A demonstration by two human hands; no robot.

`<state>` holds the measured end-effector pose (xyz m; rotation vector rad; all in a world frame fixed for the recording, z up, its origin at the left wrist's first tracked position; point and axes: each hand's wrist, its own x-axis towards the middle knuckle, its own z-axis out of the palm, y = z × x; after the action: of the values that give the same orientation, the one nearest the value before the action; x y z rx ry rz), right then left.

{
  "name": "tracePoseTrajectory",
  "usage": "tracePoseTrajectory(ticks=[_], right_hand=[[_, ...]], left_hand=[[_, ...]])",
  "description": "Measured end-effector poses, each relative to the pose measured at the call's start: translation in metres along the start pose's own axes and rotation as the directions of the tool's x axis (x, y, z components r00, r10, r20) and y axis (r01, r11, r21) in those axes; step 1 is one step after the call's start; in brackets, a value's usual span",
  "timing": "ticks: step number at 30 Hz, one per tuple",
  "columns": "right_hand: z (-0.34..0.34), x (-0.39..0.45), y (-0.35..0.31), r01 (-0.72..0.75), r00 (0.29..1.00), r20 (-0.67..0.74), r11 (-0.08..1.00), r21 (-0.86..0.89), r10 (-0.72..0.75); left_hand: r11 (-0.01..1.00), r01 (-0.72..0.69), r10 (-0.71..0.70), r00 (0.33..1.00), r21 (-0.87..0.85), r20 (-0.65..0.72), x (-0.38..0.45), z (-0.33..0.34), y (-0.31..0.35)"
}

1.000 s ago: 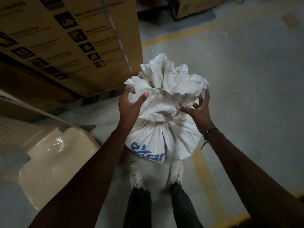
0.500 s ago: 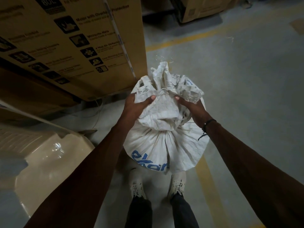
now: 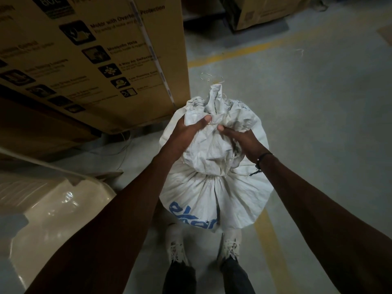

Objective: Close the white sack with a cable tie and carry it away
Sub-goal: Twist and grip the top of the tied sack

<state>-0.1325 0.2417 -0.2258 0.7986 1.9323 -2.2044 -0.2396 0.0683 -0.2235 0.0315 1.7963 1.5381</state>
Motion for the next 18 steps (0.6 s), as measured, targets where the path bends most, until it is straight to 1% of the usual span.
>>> tracePoseTrajectory(ticks=[2, 4, 6, 7, 8, 9, 10, 12, 13, 14, 15, 18], right_hand=[[0.000, 0.002, 0.000, -0.041, 0.997, 0.065, 0.997, 0.064, 0.037], [0.003, 0.005, -0.002, -0.056, 0.995, 0.084, 0.993, 0.107, 0.047], [0.007, 0.005, -0.003, -0.070, 0.995, 0.082, 0.988, 0.138, 0.059], [0.010, 0.005, -0.003, -0.074, 0.995, 0.083, 0.986, 0.151, 0.062], [0.012, 0.004, -0.004, -0.081, 0.994, 0.086, 0.984, 0.161, 0.068], [0.015, 0.003, -0.004, -0.096, 0.993, 0.083, 0.981, 0.168, 0.083], [0.019, 0.003, -0.005, -0.109, 0.992, 0.088, 0.978, 0.178, 0.094], [0.023, 0.004, -0.006, -0.099, 0.994, 0.072, 0.977, 0.190, 0.087], [0.024, 0.006, -0.003, -0.077, 0.996, 0.064, 0.978, 0.194, 0.066], [0.024, 0.009, 0.002, -0.051, 0.998, 0.051, 0.980, 0.194, 0.041], [0.024, 0.010, 0.005, -0.033, 0.999, 0.034, 0.979, 0.199, 0.026], [0.027, 0.009, 0.006, -0.045, 0.999, -0.003, 0.974, 0.220, 0.047]], left_hand=[[0.999, -0.031, 0.032, 0.998, 0.017, -0.046, 0.006, 0.003, 0.001], [0.995, -0.048, 0.062, 0.982, 0.082, -0.178, 0.007, 0.012, 0.004], [0.993, -0.007, 0.041, 0.953, 0.114, -0.300, 0.004, 0.020, 0.007], [0.993, 0.015, 0.026, 0.942, 0.118, -0.334, 0.005, 0.024, 0.007], [0.993, 0.039, 0.002, 0.941, 0.114, -0.338, 0.006, 0.026, 0.007], [0.993, 0.060, -0.026, 0.948, 0.098, -0.317, 0.007, 0.027, 0.007], [0.996, 0.061, -0.043, 0.963, 0.058, -0.266, 0.009, 0.026, 0.007], [0.996, 0.045, -0.054, 0.992, -0.080, -0.118, 0.012, 0.024, 0.007], [0.991, 0.030, -0.037, 0.998, -0.134, -0.050, 0.012, 0.025, 0.008], [0.988, 0.010, -0.013, 1.000, -0.154, -0.021, 0.012, 0.026, 0.010], [0.987, -0.006, 0.002, 1.000, -0.160, -0.023, 0.011, 0.028, 0.012], [0.985, 0.038, -0.049, 0.997, -0.166, -0.058, 0.011, 0.038, 0.013]])
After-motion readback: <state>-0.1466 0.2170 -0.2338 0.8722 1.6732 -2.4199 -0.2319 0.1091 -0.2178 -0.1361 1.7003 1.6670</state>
